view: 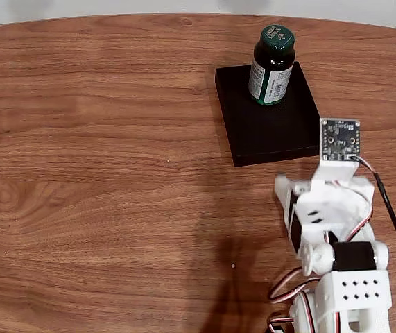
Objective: Pick up the pill bottle and place it in the black box.
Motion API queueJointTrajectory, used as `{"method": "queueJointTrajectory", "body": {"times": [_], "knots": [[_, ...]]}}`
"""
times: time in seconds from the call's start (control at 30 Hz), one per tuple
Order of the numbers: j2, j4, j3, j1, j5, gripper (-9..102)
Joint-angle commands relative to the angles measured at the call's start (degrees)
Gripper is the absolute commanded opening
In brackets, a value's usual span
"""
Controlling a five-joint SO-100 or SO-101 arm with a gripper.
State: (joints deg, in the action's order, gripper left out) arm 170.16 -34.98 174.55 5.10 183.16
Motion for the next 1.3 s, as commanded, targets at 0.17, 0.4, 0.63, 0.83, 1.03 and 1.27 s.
{"method": "queueJointTrajectory", "body": {"times": [0.17, 0.4, 0.63, 0.83, 1.03, 1.27], "knots": [[10.4, -34.6, -1.0, -1.4, 3.3, 0], [15.4, -48.1, -1.0, -1.3, 8.0, 0], [16.0, -50.6, -1.0, -1.6, -3.7, 1], [18.6, -51.1, -1.0, -2.4, -7.3, 1], [20.7, -51.5, -1.0, -1.8, -10.7, 1], [21.2, -51.7, -1.0, -2.4, -11.7, 1]]}}
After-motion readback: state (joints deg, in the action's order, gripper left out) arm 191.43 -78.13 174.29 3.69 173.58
